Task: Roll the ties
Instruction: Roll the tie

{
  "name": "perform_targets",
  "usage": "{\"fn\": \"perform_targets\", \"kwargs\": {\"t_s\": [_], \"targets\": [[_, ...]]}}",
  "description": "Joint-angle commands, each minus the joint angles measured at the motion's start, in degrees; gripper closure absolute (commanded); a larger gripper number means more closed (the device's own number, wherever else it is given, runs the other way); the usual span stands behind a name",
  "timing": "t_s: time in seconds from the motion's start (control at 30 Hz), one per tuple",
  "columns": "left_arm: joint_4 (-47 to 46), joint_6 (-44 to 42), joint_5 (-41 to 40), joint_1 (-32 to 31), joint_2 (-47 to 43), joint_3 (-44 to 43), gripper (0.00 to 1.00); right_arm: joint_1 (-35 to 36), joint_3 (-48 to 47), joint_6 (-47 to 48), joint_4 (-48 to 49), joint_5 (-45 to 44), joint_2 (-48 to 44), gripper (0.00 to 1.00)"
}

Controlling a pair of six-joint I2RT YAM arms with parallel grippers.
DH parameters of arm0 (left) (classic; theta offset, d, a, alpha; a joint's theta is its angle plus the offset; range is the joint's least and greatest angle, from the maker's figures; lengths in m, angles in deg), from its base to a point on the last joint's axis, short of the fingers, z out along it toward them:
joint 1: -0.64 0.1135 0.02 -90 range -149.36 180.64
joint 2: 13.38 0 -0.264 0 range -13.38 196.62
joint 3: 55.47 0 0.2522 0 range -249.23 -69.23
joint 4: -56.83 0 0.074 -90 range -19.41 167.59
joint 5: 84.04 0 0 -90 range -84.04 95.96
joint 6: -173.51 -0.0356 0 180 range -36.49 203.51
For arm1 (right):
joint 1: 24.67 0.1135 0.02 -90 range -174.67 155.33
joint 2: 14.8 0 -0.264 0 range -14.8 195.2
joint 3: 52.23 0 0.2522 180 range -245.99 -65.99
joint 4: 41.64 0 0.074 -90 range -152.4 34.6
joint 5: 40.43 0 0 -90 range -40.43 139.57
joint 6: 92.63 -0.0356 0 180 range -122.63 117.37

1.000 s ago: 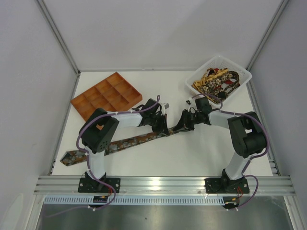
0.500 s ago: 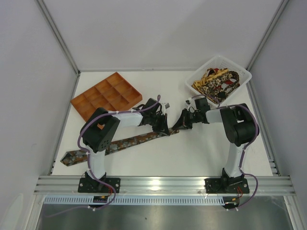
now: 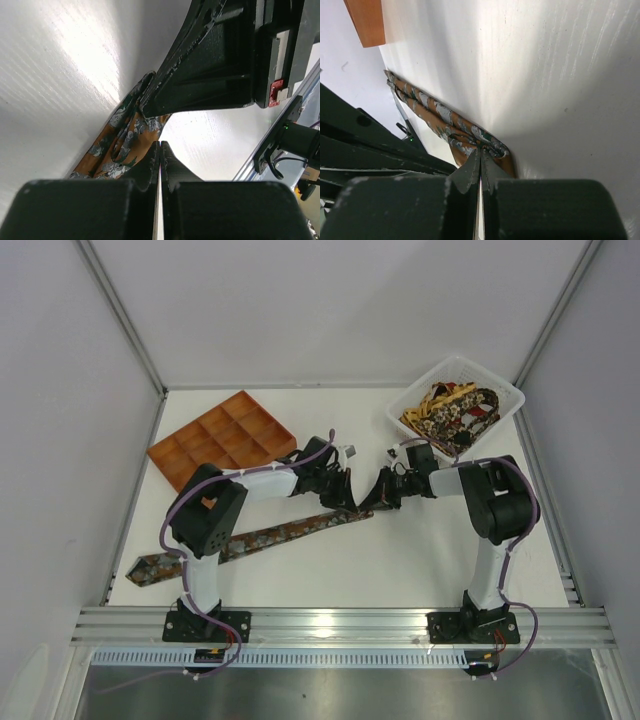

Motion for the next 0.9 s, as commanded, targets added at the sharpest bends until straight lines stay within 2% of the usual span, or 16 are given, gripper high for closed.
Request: {"fn": "perform_targets", "kwargs": {"t_s": [0.0,0.33,0.6,0.87], "targets": [[-0.68,-0.06,1.03,0.56,-0.96,-1.52,0.98,0.03,1.81,2.34,-2.19,-5.84,-1.17,0.98],[-2.09,-1.02,-1.34,1.17,1.15,3.14,1.0,-0.06,0.85,3.57,-2.72,-4.61,-2.75,0.97],[-3.05,-1.03,-1.87,1.7,2.82,3.93,1.0,0.12,0.05,4.8,-6.76,-2.15,-8.38,0.94],[-2.27,-0.94,-1.26,1.79,3.79,2.44,1.0,-0.14,0.84,5.33,-4.04,-3.02,-3.2,0.95]]}}
